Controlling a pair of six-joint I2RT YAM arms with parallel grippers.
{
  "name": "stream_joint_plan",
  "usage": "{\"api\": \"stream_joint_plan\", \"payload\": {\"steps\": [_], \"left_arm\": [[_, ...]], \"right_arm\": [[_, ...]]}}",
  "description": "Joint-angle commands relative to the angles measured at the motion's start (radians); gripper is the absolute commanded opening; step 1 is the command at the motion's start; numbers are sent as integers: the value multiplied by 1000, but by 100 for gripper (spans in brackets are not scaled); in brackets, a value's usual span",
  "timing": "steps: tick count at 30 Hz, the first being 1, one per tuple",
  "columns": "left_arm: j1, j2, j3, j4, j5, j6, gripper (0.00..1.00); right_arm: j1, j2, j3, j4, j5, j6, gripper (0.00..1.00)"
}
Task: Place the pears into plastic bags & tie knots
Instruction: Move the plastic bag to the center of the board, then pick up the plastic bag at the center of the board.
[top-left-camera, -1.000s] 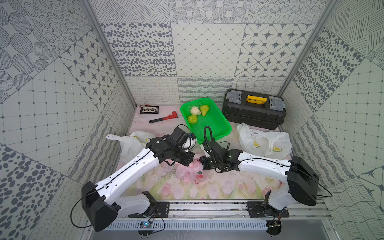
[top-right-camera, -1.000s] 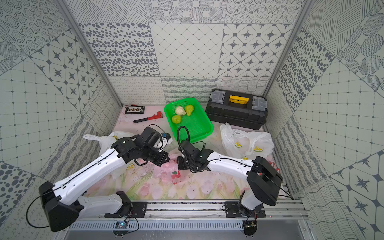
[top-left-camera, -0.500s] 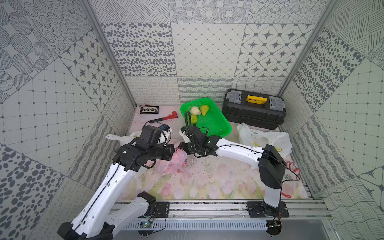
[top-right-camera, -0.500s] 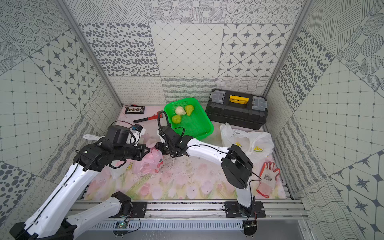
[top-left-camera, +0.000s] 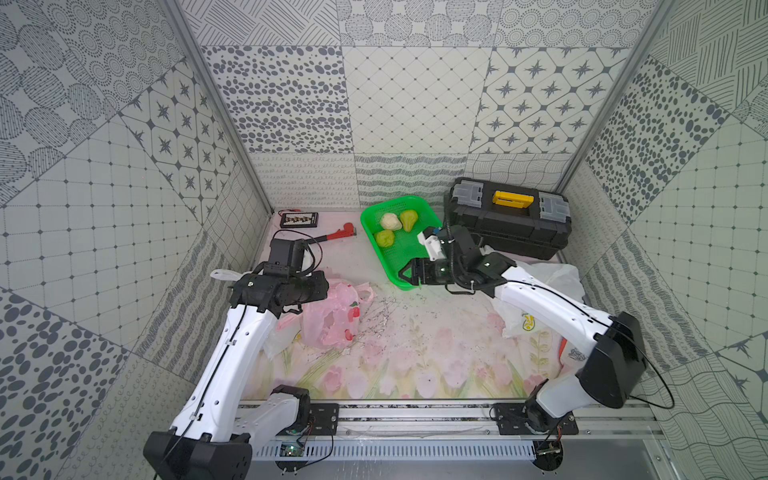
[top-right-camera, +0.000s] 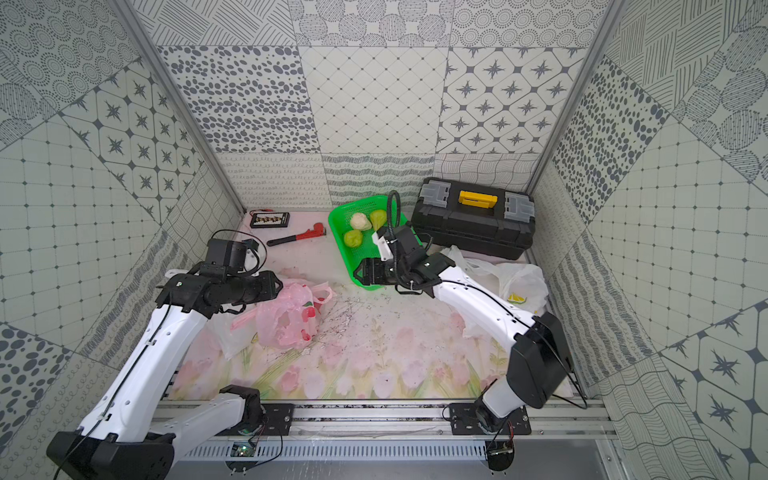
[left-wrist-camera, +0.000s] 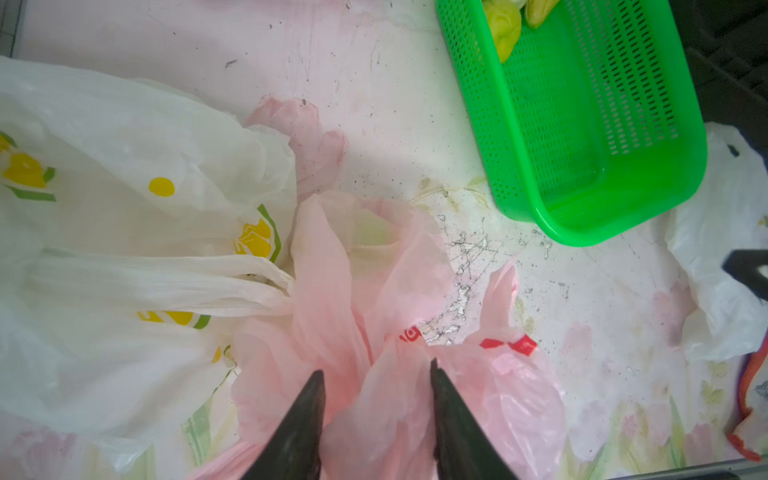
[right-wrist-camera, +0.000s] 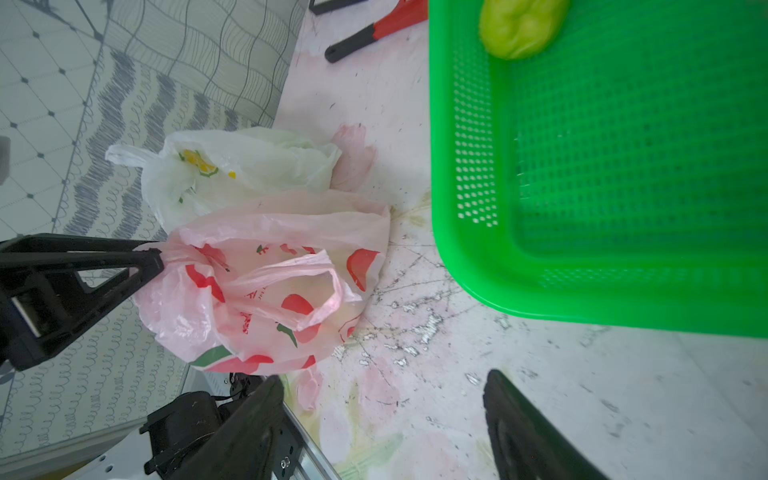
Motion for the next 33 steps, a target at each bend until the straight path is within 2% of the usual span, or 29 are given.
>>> {"api": "stream_joint_plan", "payload": {"steps": [1, 4, 7, 8, 12, 17, 20, 22, 25, 27, 29, 33], "left_arm": [[8, -4, 104, -7, -13, 5, 47], [-32, 22, 162, -10, 36, -9, 47], [-135, 59, 213, 8, -12, -7, 47], [-165, 76, 228, 14, -22, -10, 47], [-271, 163, 290, 58, -17, -30, 47], [-400, 262, 304, 125, -8, -43, 47], [-441, 297, 274, 166, 23, -68, 47], [-454, 306, 245, 197, 49, -86, 47], [-455, 306, 209, 226, 84, -93, 48], [-455, 305, 194, 232, 93, -83, 49], [-455, 299, 187, 220, 81, -55, 49], [-453, 251, 157, 233, -58, 18, 51]], "right_arm": [[-89, -116, -121, -97, 69, -37, 78], [-213, -189, -212, -200, 287, -80, 78], [-323, -211, -277, -263, 497, -125, 80], [-358, -207, -293, -272, 532, -132, 81], [-480, -183, -353, -215, 545, -139, 82], [-503, -47, -359, -142, 497, -134, 80], [-514, 32, -350, -115, 412, -118, 64], [-514, 41, -355, -97, 384, -112, 49], [-513, -16, -366, -93, 354, -122, 20], [-512, -88, -368, -106, 332, -138, 7], [-505, -167, -358, -140, 313, -158, 1], [-458, -314, -299, -236, 257, -162, 0]]}}
